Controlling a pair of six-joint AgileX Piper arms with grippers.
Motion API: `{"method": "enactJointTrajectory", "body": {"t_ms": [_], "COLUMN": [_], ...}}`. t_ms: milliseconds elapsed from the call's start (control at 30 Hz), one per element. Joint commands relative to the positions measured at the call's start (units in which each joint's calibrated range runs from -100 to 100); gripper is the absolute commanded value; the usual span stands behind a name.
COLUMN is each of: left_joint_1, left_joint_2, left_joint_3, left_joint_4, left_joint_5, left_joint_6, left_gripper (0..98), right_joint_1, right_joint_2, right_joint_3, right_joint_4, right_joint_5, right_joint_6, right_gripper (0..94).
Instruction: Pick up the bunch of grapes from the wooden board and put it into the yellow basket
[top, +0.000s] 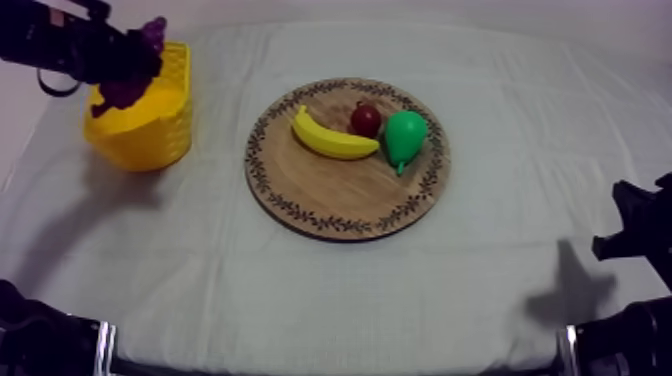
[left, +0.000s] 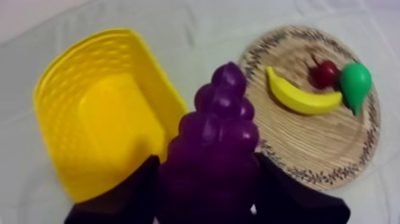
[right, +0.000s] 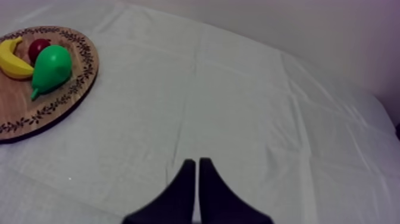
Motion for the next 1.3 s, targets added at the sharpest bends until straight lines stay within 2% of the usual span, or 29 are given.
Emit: {"method": "enactJointTrajectory", "body": {"t_ms": [0, 200, 333, 767, 1100, 1267], "left_joint_1": [-3.6, -8.3, -9.8, -10.9, -11.2, -11.1], "left_joint_2": [-0.2, 1.9, 5.8, 23.7, 36.9, 39.4], "left_joint_3": [-0.4, -3.6, -6.8, -11.5, -14.4, -14.6], "left_joint_4": [0.17, 0.38, 0.3, 0.45, 2.55, 3.01], "left_joint_5": [0.2, 1.1, 1.6, -3.9, -8.2, -9.8], "left_joint_6": [0.0, 0.3, 0.4, 0.1, -1.4, -1.5], "left_gripper": [57.2, 56.3, 56.4, 57.6, 58.9, 58.9], "right_joint_1": [0.0, 0.0, 0.0, 0.0, 0.0, 0.0], "right_joint_2": [0.0, 0.0, 0.0, 0.0, 0.0, 0.0], "right_joint_3": [0.0, 0.0, 0.0, 0.0, 0.0, 0.0], "right_joint_4": [0.0, 0.0, 0.0, 0.0, 0.0, 0.0], "right_joint_5": [0.0, 0.0, 0.0, 0.0, 0.0, 0.0], "right_joint_6": [0.0, 0.0, 0.0, 0.0, 0.0, 0.0], "right_gripper": [0.3, 0.3, 0.3, 0.3, 0.3, 0.3]}}
